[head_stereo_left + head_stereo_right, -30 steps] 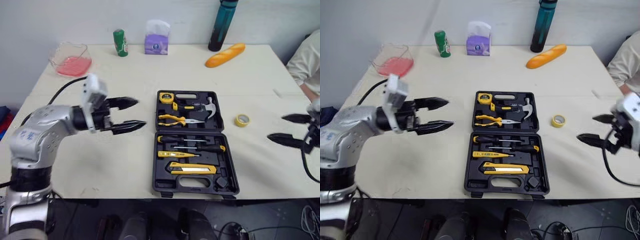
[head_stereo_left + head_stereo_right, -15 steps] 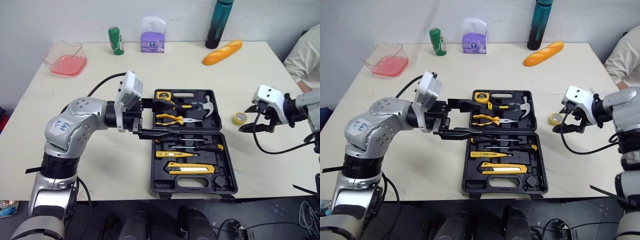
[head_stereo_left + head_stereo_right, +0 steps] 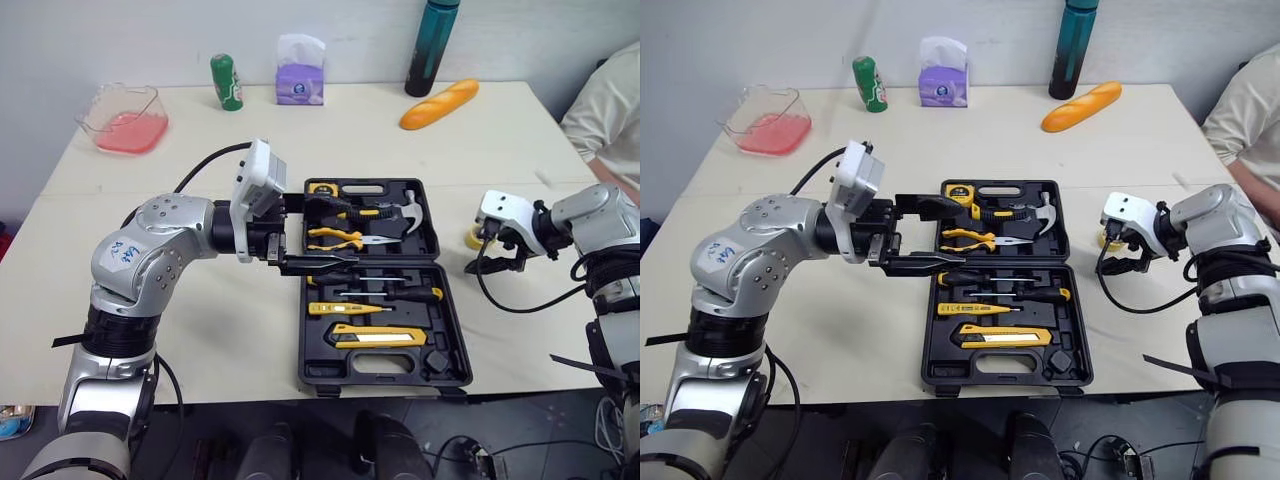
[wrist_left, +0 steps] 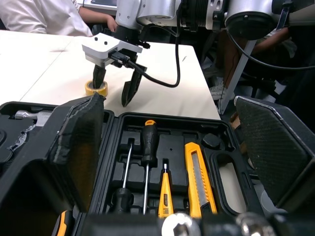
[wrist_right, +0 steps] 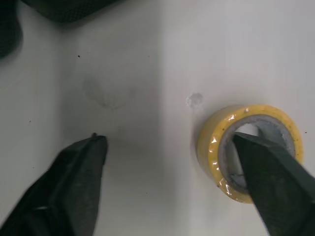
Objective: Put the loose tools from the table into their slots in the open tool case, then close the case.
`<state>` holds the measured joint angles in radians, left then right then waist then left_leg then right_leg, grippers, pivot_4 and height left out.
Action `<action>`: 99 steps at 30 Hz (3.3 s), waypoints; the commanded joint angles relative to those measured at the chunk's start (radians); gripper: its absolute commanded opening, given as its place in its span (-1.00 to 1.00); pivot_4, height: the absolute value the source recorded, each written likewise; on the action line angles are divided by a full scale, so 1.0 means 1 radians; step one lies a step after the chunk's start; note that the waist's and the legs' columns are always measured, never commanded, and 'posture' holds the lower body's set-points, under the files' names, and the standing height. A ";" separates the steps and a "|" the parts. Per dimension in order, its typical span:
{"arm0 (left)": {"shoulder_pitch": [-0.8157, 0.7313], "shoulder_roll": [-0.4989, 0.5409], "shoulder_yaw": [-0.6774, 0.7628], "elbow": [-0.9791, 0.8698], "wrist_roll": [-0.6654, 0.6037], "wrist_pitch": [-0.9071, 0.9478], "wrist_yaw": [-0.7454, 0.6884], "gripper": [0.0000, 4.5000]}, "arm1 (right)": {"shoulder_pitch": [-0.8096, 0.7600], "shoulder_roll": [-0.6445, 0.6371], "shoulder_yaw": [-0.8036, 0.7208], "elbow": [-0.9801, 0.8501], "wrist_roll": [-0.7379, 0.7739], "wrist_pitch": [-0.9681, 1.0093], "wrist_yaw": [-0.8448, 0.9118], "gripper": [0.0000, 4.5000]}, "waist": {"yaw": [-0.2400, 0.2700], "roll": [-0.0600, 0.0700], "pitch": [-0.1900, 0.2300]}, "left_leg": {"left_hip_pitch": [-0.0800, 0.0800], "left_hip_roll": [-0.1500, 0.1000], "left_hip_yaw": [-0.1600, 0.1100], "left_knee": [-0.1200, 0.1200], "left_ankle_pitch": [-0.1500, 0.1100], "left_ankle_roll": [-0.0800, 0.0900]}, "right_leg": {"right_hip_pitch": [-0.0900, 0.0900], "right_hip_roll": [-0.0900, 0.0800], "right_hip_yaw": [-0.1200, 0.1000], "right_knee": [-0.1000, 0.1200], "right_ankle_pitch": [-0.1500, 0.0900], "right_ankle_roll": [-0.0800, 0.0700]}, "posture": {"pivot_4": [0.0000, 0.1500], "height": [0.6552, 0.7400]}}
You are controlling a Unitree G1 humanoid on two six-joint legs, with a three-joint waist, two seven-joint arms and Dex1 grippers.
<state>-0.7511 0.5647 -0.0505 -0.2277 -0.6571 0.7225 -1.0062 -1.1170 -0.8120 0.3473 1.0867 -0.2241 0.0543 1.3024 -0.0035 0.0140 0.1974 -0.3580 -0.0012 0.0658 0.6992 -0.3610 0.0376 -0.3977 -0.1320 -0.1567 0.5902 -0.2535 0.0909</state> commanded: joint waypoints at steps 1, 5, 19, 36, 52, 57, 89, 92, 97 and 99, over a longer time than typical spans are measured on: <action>-0.004 -0.003 0.003 -0.018 0.007 -0.024 0.002 1.00 | -0.017 0.000 -0.011 0.028 -0.028 -0.026 -0.031 0.02 | 0.001 0.000 0.000 | 0.000 0.000 0.000 0.000 0.000 0.000 | 0.000 0.000 0.000 0.000 0.000 0.000 | 1.00 0.80; 0.004 -0.004 -0.009 -0.030 0.010 -0.031 -0.001 1.00 | -0.013 -0.032 -0.030 -0.002 -0.016 -0.043 0.000 -0.88 | 0.001 0.000 0.000 | 0.000 0.000 0.000 0.000 0.000 0.000 | 0.000 0.000 0.000 0.000 0.000 0.000 | 1.00 0.80; 0.179 0.099 -0.070 -0.173 -0.034 -0.014 -0.153 1.00 | 0.896 -0.249 -0.539 -1.599 0.651 0.732 0.094 -0.99 | 0.033 0.003 0.002 | 0.000 0.002 -0.004 0.002 -0.001 -0.002 | 0.001 0.000 -0.001 0.000 -0.001 -0.001 | 1.00 0.80; 0.181 0.102 -0.117 -0.187 -0.016 -0.041 -0.177 1.00 | 1.233 -0.280 -0.537 -1.778 0.649 0.724 -0.110 -0.99 | 0.043 0.001 0.003 | 0.002 -0.001 -0.003 0.000 -0.001 0.000 | 0.002 -0.001 0.000 -0.002 0.000 0.000 | 1.00 0.80; 0.174 0.090 -0.130 -0.161 0.010 -0.072 -0.194 1.00 | 1.275 -0.277 -0.797 -1.810 0.867 0.769 -0.069 0.20 | 0.058 -0.001 0.004 | 0.001 0.000 -0.004 0.000 -0.001 0.000 | 0.002 -0.001 0.000 -0.004 0.000 0.000 | 1.00 0.80; 0.165 0.077 -0.139 -0.147 0.023 -0.082 -0.195 1.00 | 1.318 -0.088 -0.746 -1.751 0.828 0.573 -0.142 -0.17 | 0.059 -0.004 0.004 | 0.001 0.001 -0.004 0.000 -0.001 0.000 | 0.003 -0.001 0.000 -0.005 0.000 0.000 | 1.00 0.80; 0.117 0.078 -0.144 -0.096 0.044 -0.087 -0.225 1.00 | 1.556 0.166 -0.593 -1.394 0.723 0.071 -0.265 -0.98 | 0.058 -0.012 -0.001 | 0.005 0.001 -0.004 -0.001 -0.002 0.000 | 0.006 -0.003 0.001 -0.005 0.000 0.000 | 1.00 0.80; 0.126 0.089 -0.126 -0.078 0.051 -0.085 -0.209 1.00 | 1.532 0.106 -0.650 -1.492 0.829 0.183 -0.284 -0.98 | 0.058 -0.011 0.000 | 0.005 0.001 -0.004 0.000 -0.002 0.000 | 0.006 -0.006 0.001 -0.005 0.000 0.000 | 1.00 0.80; 0.182 0.130 -0.097 0.060 0.159 -0.165 -0.156 1.00 | 1.352 -0.022 -0.777 -1.450 0.905 0.375 -0.380 -0.98 | 0.048 -0.006 0.003 | 0.004 0.001 -0.002 0.000 -0.002 0.000 | 0.003 -0.007 0.001 -0.004 -0.001 -0.001 | 1.00 0.80; 0.183 0.139 -0.093 0.148 0.219 -0.209 -0.125 1.00 | 1.263 -0.048 -0.801 -1.388 0.939 0.438 -0.393 -0.98 | 0.050 -0.005 0.003 | 0.004 0.001 -0.001 -0.001 -0.002 0.000 | 0.002 -0.007 0.001 -0.003 -0.001 -0.002 | 1.00 0.80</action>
<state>-0.5682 0.6910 -0.1731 -0.1087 -0.4749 0.5523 -1.1501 0.1650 -0.8500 -0.4181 -0.3164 0.6712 0.4520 0.9204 0.0461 0.0088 0.2007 -0.3544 0.0004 0.0643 0.6980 -0.3628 0.0377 -0.3964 -0.1383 -0.1564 0.5877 -0.2550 0.0885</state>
